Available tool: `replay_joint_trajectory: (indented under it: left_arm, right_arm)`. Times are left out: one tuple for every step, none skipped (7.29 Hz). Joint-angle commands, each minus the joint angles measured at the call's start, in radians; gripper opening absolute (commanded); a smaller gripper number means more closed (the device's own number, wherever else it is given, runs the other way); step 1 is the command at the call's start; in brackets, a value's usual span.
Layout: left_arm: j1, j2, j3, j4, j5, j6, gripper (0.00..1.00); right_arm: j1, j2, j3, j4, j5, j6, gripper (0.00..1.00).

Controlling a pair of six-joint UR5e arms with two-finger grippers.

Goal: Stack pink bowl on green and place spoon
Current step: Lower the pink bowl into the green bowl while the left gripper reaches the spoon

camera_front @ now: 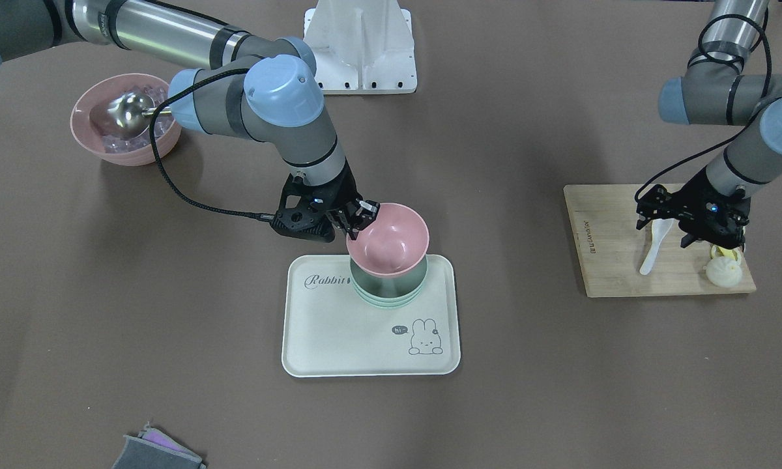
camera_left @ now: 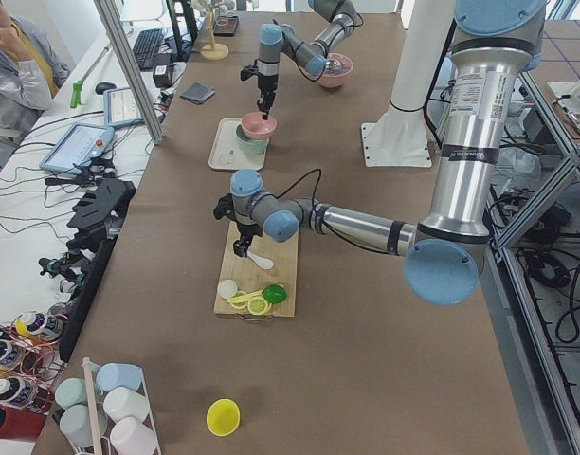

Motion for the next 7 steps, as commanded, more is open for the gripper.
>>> replay_joint_trajectory:
  left_arm:
    - [0.01, -0.025, 0.039, -0.001, 0.002, 0.003, 0.84]
    - [0.013, -0.026, 0.056, -0.002, 0.002, 0.003, 0.8]
    - [0.016, -0.026, 0.058, -0.002, 0.002, 0.003, 0.73]
    - [0.018, -0.026, 0.065, -0.002, 0.006, 0.002, 0.68]
    - [0.018, -0.026, 0.064, -0.002, 0.005, 0.0, 0.58]
    - [0.023, -0.028, 0.074, -0.002, 0.005, -0.001, 0.44]
    - [0.029, -0.028, 0.079, -0.002, 0.005, -0.003, 0.34]
  right_arm:
    - [0.0, 0.0, 0.006, 0.002, -0.007, -0.005, 1.0]
    - [0.002, -0.003, 0.014, 0.003, -0.007, -0.009, 1.0]
    - [0.005, -0.009, 0.032, 0.003, -0.004, -0.009, 1.0]
    - [0.029, -0.035, 0.082, -0.007, 0.013, -0.009, 1.0]
    - [0.069, -0.082, 0.136, -0.006, 0.051, -0.019, 1.0]
    - [0.107, -0.119, 0.156, -0.006, 0.091, -0.052, 1.0]
    - [0.139, -0.162, 0.194, -0.007, 0.108, -0.095, 1.0]
